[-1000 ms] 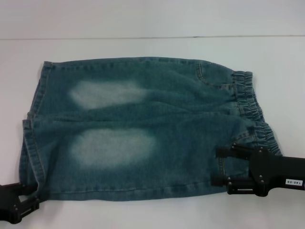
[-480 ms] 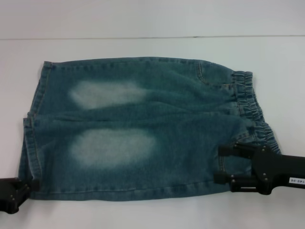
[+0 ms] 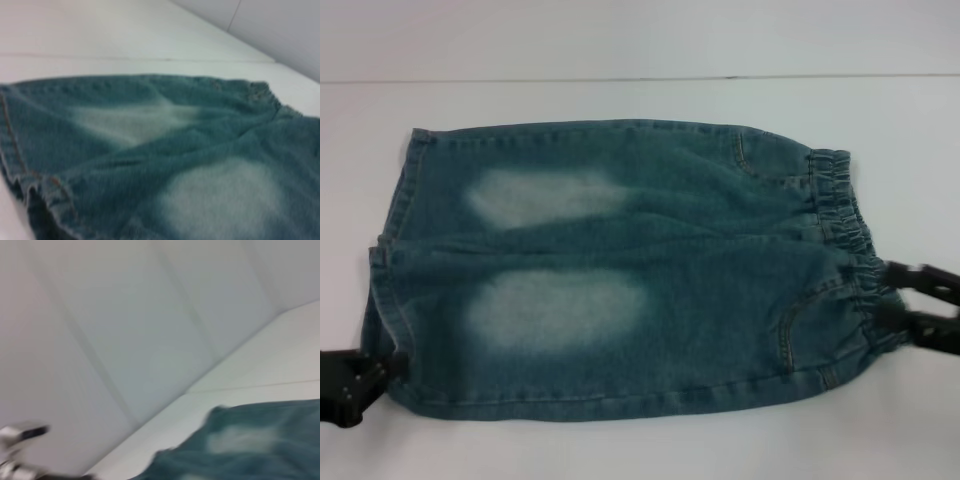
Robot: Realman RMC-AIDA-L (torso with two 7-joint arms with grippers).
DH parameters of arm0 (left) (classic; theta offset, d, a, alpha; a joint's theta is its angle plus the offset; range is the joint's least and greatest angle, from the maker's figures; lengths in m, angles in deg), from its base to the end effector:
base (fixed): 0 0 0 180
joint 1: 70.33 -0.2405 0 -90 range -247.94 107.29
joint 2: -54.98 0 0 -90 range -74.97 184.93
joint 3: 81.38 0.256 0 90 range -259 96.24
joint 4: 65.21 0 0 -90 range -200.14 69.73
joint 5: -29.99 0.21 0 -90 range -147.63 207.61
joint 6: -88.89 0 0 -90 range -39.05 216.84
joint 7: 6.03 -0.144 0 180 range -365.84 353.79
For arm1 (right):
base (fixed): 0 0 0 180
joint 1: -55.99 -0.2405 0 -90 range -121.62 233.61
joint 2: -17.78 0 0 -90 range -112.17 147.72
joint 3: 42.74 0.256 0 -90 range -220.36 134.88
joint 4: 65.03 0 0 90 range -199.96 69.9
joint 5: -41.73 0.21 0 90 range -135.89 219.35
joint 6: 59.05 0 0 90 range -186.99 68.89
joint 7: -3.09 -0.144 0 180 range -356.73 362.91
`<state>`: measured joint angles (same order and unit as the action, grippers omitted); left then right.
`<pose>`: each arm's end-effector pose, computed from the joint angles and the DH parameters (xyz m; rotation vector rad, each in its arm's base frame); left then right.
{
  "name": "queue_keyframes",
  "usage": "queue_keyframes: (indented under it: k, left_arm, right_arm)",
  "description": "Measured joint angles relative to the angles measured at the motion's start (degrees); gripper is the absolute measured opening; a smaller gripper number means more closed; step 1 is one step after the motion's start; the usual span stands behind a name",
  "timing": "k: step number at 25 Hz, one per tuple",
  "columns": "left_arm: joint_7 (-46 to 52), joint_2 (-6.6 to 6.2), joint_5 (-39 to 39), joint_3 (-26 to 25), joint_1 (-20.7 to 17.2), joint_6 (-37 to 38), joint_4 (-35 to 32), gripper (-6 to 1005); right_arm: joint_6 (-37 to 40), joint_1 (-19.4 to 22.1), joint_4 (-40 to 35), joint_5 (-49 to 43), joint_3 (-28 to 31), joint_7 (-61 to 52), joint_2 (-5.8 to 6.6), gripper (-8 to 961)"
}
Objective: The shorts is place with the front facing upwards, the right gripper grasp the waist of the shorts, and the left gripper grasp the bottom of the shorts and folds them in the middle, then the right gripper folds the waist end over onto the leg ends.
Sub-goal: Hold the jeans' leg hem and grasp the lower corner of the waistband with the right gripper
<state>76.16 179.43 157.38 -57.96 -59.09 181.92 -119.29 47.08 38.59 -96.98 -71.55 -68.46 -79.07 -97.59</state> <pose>-0.3633 0.2247 0.0363 -2.4005 -1.0111 -0.4634 0.3237 0.2412 0.0423 -2.5130 1.0019 1.0509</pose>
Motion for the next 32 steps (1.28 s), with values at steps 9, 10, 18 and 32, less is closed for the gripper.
queue_keyframes:
  k: [9,10,18,32]
  left_arm:
    - [-0.14,0.0,-1.47,0.2,0.63,0.79,-0.12,40]
    - [-0.23,0.0,-1.47,0.25,0.68,0.67,0.01,40]
    - [-0.43,0.0,-1.47,0.67,0.71,0.24,0.64,40]
    - [-0.5,0.0,-1.44,0.66,0.89,0.22,0.82,40]
  right_arm:
    - [-9.3,5.7,-0.01,-0.35,5.64,0.24,0.68,912]
    - [-10.5,5.78,0.0,-0.35,5.65,0.25,0.45,912]
    - [-16.21,4.23,0.15,-2.86,4.91,0.27,-0.82,912]
    - [-21.6,2.16,0.23,-5.02,1.25,-0.2,-1.73,911]
